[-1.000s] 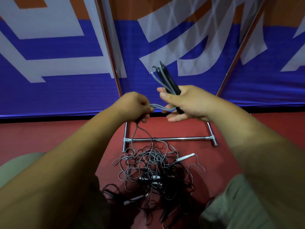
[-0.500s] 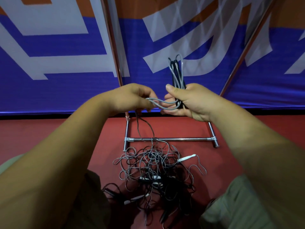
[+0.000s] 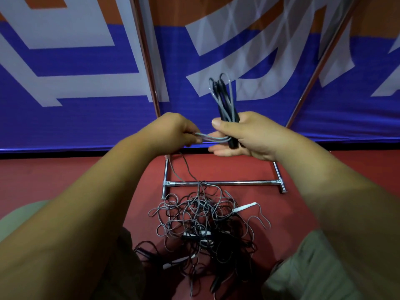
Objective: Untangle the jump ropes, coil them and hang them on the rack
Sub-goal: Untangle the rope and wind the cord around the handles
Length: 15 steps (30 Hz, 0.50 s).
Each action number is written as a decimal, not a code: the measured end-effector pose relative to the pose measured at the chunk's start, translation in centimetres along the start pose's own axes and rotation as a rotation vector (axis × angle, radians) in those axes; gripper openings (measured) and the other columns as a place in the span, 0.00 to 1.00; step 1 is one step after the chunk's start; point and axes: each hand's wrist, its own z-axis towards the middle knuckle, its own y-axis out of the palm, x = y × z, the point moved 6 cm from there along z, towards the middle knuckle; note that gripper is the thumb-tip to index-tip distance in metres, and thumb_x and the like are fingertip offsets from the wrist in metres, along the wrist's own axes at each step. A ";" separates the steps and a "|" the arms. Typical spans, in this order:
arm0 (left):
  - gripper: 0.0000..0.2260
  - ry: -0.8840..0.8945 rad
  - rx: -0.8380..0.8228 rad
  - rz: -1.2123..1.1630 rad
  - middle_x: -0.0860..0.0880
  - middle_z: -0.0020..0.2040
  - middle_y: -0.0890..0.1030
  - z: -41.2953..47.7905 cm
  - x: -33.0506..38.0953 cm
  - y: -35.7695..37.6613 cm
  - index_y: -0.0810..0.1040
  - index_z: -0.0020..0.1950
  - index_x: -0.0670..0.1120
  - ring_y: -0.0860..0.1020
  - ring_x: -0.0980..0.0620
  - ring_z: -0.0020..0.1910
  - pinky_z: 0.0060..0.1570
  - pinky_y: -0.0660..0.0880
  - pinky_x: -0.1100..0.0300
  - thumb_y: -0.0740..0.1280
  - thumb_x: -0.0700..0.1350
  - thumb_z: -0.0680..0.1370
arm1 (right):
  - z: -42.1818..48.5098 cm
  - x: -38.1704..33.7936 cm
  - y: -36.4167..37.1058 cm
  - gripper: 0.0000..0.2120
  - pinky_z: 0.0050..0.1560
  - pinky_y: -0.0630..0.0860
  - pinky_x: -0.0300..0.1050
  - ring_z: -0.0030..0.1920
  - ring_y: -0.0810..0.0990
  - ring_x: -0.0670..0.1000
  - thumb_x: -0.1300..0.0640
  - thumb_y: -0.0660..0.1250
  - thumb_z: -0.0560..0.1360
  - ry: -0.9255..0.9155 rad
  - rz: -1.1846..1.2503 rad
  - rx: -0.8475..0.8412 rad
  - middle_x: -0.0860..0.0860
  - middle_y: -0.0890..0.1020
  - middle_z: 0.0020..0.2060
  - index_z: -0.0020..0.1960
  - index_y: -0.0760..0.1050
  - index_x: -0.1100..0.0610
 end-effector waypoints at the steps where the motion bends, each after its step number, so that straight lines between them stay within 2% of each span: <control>1: 0.07 0.022 0.039 0.064 0.52 0.47 0.86 0.2 -0.2 -0.1 0.88 0.57 0.50 0.82 0.54 0.45 0.49 0.79 0.51 0.72 0.46 0.82 | -0.1 0.2 0.2 0.14 0.60 0.85 0.57 0.56 0.88 0.60 0.53 0.71 0.83 0.017 -0.024 -0.038 0.63 0.86 0.58 0.63 0.76 0.61; 4: 0.09 0.074 0.130 0.136 0.51 0.53 0.85 0.6 -0.6 -0.5 0.86 0.60 0.49 0.82 0.49 0.52 0.53 0.77 0.56 0.70 0.41 0.83 | -0.6 0.9 1.3 0.15 0.65 0.82 0.56 0.59 0.87 0.59 0.55 0.70 0.83 0.087 -0.086 -0.218 0.62 0.86 0.59 0.66 0.75 0.62; 6: 0.08 0.087 0.165 0.009 0.56 0.48 0.84 0.2 -0.3 -0.9 0.86 0.55 0.52 0.81 0.53 0.49 0.48 0.75 0.69 0.70 0.41 0.83 | -1.2 1.5 2.3 0.16 0.65 0.82 0.54 0.62 0.86 0.59 0.57 0.69 0.83 0.136 -0.143 -0.371 0.61 0.86 0.61 0.68 0.73 0.63; 7: 0.08 0.109 0.139 -0.077 0.57 0.47 0.84 0.1 -0.1 -0.9 0.86 0.53 0.53 0.82 0.55 0.48 0.47 0.74 0.72 0.70 0.40 0.82 | -1.5 1.9 2.8 0.17 0.65 0.82 0.53 0.63 0.86 0.59 0.59 0.69 0.83 0.174 -0.169 -0.438 0.61 0.85 0.62 0.69 0.72 0.63; 10: 0.07 0.168 -0.020 -0.354 0.51 0.49 0.87 0.0 1.0 -0.7 0.87 0.55 0.47 0.85 0.56 0.51 0.54 0.79 0.65 0.74 0.37 0.79 | -2.3 3.9 4.1 0.19 0.66 0.81 0.54 0.65 0.85 0.59 0.62 0.69 0.84 0.309 -0.274 -0.575 0.59 0.86 0.63 0.71 0.70 0.64; 13: 0.06 0.166 -0.068 -0.484 0.47 0.50 0.88 0.2 2.0 -0.5 0.88 0.52 0.45 0.86 0.50 0.54 0.58 0.81 0.59 0.77 0.43 0.76 | -2.1 5.6 4.5 0.20 0.62 0.83 0.53 0.63 0.86 0.59 0.63 0.70 0.83 0.367 -0.389 -0.584 0.56 0.87 0.61 0.73 0.69 0.60; 15: 0.05 0.190 -0.077 -0.438 0.50 0.49 0.87 0.2 2.4 -0.2 0.88 0.50 0.47 0.86 0.52 0.52 0.55 0.80 0.62 0.78 0.43 0.75 | -1.8 6.1 4.2 0.33 0.59 0.85 0.53 0.60 0.87 0.60 0.66 0.69 0.83 0.374 -0.406 -0.555 0.56 0.87 0.61 0.81 0.57 0.53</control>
